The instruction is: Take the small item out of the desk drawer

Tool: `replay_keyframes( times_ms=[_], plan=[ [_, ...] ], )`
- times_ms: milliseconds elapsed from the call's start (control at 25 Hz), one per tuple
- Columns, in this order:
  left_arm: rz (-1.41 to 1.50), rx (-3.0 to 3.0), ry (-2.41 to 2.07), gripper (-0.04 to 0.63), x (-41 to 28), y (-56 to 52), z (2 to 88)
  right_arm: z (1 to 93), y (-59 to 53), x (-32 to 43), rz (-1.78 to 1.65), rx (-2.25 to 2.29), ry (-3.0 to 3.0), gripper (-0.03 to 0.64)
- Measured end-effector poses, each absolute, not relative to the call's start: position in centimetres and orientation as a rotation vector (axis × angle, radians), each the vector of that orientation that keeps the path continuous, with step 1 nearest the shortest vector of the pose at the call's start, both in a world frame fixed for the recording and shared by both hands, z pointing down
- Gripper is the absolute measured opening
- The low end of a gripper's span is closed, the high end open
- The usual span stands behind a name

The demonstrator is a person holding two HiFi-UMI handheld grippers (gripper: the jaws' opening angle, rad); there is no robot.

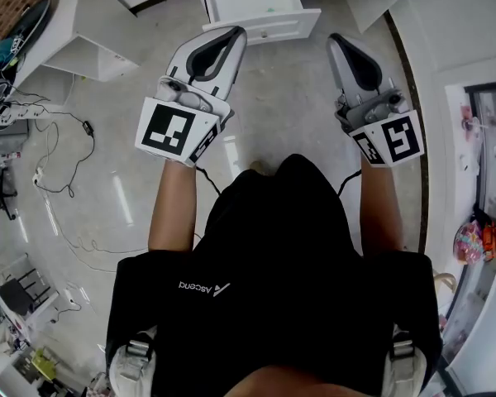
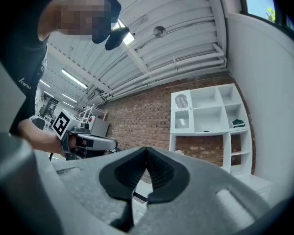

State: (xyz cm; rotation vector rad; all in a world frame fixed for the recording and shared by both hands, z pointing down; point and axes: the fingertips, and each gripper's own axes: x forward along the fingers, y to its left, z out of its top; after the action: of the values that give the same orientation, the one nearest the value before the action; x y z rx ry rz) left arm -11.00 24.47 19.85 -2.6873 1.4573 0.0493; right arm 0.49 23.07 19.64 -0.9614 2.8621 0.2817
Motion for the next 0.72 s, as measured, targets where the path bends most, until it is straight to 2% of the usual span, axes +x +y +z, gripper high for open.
replay_keyframes(
  times_ms=[360,720],
  plan=[
    [0.007,-2.68,1.451,0.0,-13.6,21.0,21.5,20.3,19.7,-1.3,0.293,-0.99,2.867,0.003],
    [-0.061,-2.666,1.488,0.0,-14.4,13.1,23.7,21.8,11.3,-2.5,0.336,-0.938,2.901,0.002]
  ],
)
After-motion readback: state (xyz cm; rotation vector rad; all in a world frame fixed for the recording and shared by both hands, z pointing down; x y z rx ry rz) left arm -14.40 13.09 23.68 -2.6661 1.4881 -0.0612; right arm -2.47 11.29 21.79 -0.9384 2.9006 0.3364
